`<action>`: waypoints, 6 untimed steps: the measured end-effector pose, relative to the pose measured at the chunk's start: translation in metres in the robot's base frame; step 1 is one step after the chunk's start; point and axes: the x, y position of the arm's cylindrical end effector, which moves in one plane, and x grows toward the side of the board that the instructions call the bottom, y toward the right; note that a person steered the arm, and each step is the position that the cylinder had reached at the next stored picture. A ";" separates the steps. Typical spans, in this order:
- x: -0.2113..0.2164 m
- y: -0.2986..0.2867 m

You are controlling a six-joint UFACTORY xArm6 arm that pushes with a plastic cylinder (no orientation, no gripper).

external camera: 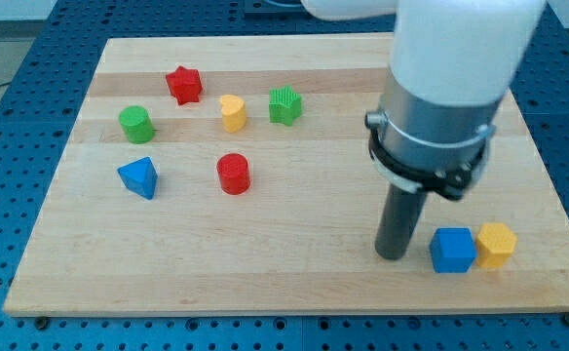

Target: Move the blue cube into the yellow hexagon

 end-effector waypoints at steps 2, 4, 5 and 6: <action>-0.001 0.014; -0.002 0.047; -0.002 0.029; 0.011 -0.028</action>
